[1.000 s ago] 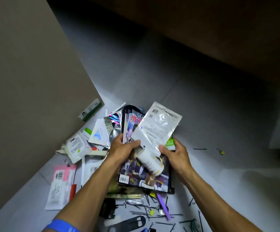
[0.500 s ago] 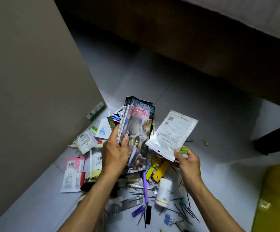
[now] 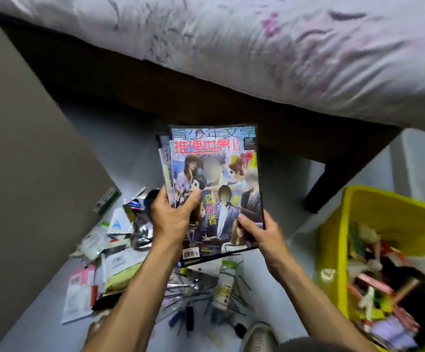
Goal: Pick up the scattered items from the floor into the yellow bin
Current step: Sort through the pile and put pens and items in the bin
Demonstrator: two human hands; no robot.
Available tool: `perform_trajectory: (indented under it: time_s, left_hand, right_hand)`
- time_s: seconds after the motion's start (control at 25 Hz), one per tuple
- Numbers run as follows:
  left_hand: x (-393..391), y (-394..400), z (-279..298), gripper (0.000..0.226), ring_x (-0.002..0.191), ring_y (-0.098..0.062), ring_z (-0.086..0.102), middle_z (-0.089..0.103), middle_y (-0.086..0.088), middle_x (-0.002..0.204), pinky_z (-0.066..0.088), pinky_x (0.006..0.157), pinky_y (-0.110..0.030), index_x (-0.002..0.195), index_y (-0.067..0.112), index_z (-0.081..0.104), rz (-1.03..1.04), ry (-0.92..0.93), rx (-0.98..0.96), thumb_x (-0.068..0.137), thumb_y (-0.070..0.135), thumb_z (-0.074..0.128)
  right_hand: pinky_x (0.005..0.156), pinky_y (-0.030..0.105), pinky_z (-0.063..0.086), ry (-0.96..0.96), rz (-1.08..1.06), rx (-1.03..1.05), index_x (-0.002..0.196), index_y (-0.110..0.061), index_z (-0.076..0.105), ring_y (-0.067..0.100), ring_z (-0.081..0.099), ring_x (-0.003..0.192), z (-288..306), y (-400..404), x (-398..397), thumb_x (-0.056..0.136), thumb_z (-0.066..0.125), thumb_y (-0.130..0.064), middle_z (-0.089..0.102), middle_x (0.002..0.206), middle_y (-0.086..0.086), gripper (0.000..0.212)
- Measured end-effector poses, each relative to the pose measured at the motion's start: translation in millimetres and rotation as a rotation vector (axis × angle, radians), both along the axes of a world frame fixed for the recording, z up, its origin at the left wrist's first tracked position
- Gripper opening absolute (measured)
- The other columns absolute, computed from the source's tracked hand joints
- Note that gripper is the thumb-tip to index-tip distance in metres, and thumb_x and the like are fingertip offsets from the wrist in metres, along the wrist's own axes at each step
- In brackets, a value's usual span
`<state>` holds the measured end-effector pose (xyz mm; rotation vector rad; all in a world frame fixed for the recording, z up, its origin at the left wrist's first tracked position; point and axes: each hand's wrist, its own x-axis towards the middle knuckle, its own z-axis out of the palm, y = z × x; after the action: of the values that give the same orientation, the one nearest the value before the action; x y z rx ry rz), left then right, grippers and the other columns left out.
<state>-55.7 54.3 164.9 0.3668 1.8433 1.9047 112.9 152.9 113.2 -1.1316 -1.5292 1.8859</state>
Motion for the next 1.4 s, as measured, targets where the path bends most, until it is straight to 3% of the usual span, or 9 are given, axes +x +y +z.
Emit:
perform_trajectory:
  time_s: [0.12, 0.28, 0.48, 0.68, 0.76, 0.84, 1.04, 1.16, 1.4]
  left_hand:
    - [56, 42, 4, 0.021, 0.065, -0.016, 0.068, 0.074, 0.0, 0.08, 0.058, 0.059, -0.034, 0.094, 0.019, 0.066, -0.144, -0.199, 0.045, 0.082, 0.003, 0.074]
    - [163, 81, -2, 0.032, 0.071, -0.018, 0.07, 0.074, -0.006, 0.09, 0.057, 0.061, -0.033, 0.101, 0.019, 0.064, -0.454, -0.325, -0.045, 0.081, -0.006, 0.06]
    - [256, 102, -7, 0.051, 0.088, -0.014, 0.071, 0.073, 0.006, 0.106, 0.061, 0.073, -0.037, 0.122, 0.026, 0.059, -0.817, -0.174, -0.22, 0.085, -0.01, 0.056]
    - [254, 106, -19, 0.048, 0.094, 0.0, 0.06, 0.058, 0.009, 0.125, 0.049, 0.056, -0.006, 0.134, 0.025, 0.055, -0.853, 0.072, -0.295, 0.092, 0.005, 0.061]
    - [240, 98, -24, 0.045, 0.104, 0.007, 0.058, 0.061, 0.009, 0.125, 0.047, 0.074, -0.005, 0.129, 0.031, 0.059, -0.785, 0.146, -0.31, 0.092, 0.005, 0.058]
    - [224, 87, -30, 0.051, 0.121, -0.006, 0.054, 0.057, 0.003, 0.135, 0.044, 0.094, -0.019, 0.138, 0.025, 0.053, -0.721, 0.175, -0.38, 0.092, 0.003, 0.053]
    - [153, 53, -56, 0.052, 0.12, -0.015, 0.054, 0.058, 0.0, 0.133, 0.046, 0.097, -0.028, 0.14, 0.022, 0.051, -0.553, 0.15, -0.48, 0.091, 0.006, 0.055]
    - [103, 26, -81, 0.049, 0.113, -0.015, 0.057, 0.061, -0.002, 0.129, 0.05, 0.095, -0.032, 0.136, 0.023, 0.054, -0.447, 0.106, -0.541, 0.09, 0.007, 0.055]
    - [20, -35, -163, 0.048, 0.113, -0.023, 0.057, 0.058, -0.002, 0.134, 0.049, 0.094, -0.036, 0.136, 0.02, 0.052, -0.28, 0.113, -0.859, 0.089, 0.011, 0.055]
  right_hand:
    - [0.077, 0.034, 0.055, 0.004, -0.222, 0.145, 0.097, -0.017, 0.071, 0.013, 0.067, 0.078, 29, 19, 65, 0.086, 0.073, -0.012, 0.076, 0.089, -0.001, 0.012]
    - [0.069, 0.01, 0.05, -0.187, -0.5, 0.392, 0.096, -0.023, 0.071, -0.004, 0.069, 0.079, 32, 7, 189, 0.09, 0.069, -0.011, 0.075, 0.088, -0.017, 0.014]
    - [0.066, 0.017, 0.053, -0.342, -0.75, 0.341, 0.099, -0.02, 0.069, 0.016, 0.07, 0.08, 23, 17, 293, 0.09, 0.067, -0.01, 0.075, 0.092, 0.001, 0.013]
    - [0.086, 0.034, 0.048, -0.949, -0.475, 0.455, 0.132, -0.014, 0.056, 0.03, 0.061, 0.111, 17, 32, 312, 0.088, 0.068, -0.023, 0.065, 0.124, 0.01, 0.047]
    - [0.102, 0.038, 0.044, -0.88, -0.4, 0.582, 0.139, -0.014, 0.049, 0.028, 0.05, 0.127, 20, 32, 278, 0.091, 0.064, -0.022, 0.054, 0.139, 0.008, 0.052]
    - [0.106, 0.036, 0.038, -0.774, -0.285, 0.674, 0.138, -0.016, 0.05, 0.024, 0.046, 0.13, 21, 27, 235, 0.092, 0.062, -0.019, 0.052, 0.142, 0.005, 0.048]
    - [0.104, 0.022, 0.033, -0.624, 0.109, 0.694, 0.136, -0.022, 0.051, 0.014, 0.046, 0.13, -1, -9, 117, 0.092, 0.058, -0.021, 0.051, 0.142, -0.003, 0.045]
    - [0.099, 0.026, 0.045, -0.583, 0.252, 0.64, 0.131, -0.027, 0.055, 0.01, 0.055, 0.118, -27, -22, 67, 0.093, 0.056, -0.026, 0.057, 0.134, -0.008, 0.039]
    - [0.071, 0.031, 0.048, -0.973, 0.53, 0.29, 0.11, -0.025, 0.05, 0.023, 0.062, 0.09, -118, -51, 7, 0.08, 0.055, -0.052, 0.068, 0.105, 0.0, 0.04]
